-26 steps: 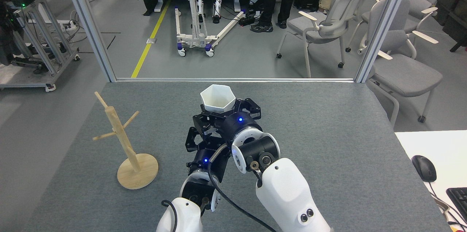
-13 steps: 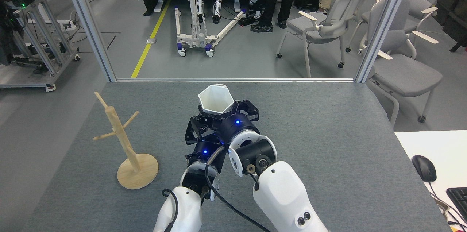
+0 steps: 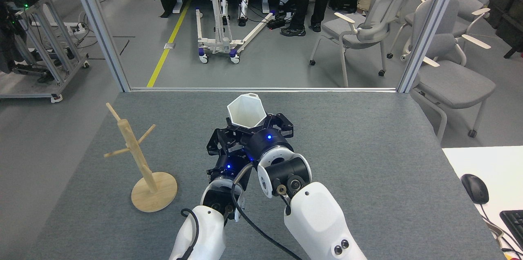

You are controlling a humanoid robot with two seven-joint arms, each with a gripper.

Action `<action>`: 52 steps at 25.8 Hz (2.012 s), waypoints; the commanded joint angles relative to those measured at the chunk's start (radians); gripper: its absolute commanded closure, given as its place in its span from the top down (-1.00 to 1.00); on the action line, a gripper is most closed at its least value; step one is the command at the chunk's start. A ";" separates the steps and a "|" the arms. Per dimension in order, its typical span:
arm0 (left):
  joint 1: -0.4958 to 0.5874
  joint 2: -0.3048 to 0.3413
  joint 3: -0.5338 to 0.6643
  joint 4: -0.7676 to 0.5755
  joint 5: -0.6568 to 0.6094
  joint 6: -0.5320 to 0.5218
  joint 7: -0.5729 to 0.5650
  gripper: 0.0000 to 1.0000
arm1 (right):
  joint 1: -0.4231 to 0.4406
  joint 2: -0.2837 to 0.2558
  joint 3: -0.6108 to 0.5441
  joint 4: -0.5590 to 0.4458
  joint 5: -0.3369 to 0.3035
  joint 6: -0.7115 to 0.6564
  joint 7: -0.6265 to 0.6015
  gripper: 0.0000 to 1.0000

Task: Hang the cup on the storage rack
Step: 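Bring the left gripper up under the held cup and grasp it, then open the right gripper and withdraw it, leaving cup in left gripper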

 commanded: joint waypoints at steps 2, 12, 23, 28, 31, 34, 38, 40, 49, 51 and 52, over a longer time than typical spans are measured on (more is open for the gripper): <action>0.006 0.004 -0.002 -0.003 -0.002 -0.013 -0.027 -0.36 | 0.037 0.000 0.000 -0.091 0.000 -0.006 0.000 0.63; 0.008 0.005 -0.007 -0.003 -0.015 -0.069 -0.042 -0.51 | 0.152 -0.001 0.045 -0.261 0.001 -0.020 0.000 0.87; 0.022 0.007 -0.009 -0.013 -0.016 -0.112 -0.033 -0.68 | 0.092 0.014 0.028 -0.271 -0.007 -0.052 -0.134 0.98; 0.023 0.008 -0.009 -0.019 -0.016 -0.129 -0.029 -0.76 | 0.042 -0.001 -0.069 -0.225 -0.017 -0.057 -0.304 0.98; 0.023 0.008 -0.009 -0.022 -0.018 -0.130 -0.027 -0.79 | 0.040 -0.017 -0.106 -0.191 -0.017 -0.066 -0.327 0.98; 0.025 0.010 -0.009 -0.026 -0.029 -0.130 -0.027 -0.81 | 0.046 -0.066 -0.193 -0.137 -0.019 -0.103 -0.342 0.98; 0.026 0.008 -0.009 -0.028 -0.036 -0.132 -0.027 -0.81 | 0.115 -0.139 -0.409 -0.014 -0.020 -0.233 -0.413 0.98; 0.036 0.010 -0.009 -0.034 -0.038 -0.132 -0.025 -0.81 | 0.150 -0.152 -0.497 0.038 -0.013 -0.287 -0.451 0.98; 0.160 0.030 -0.009 -0.230 -0.145 -0.148 0.013 -0.82 | 0.290 -0.161 -0.673 0.096 0.170 -0.316 -0.473 0.98; 0.206 0.054 -0.009 -0.287 -0.205 -0.142 0.022 -0.82 | 0.319 -0.156 -0.675 0.095 0.168 -0.324 -0.496 0.98; 0.227 0.076 -0.007 -0.313 -0.231 -0.139 0.028 -0.84 | 0.338 -0.153 -0.676 0.095 0.167 -0.325 -0.525 0.98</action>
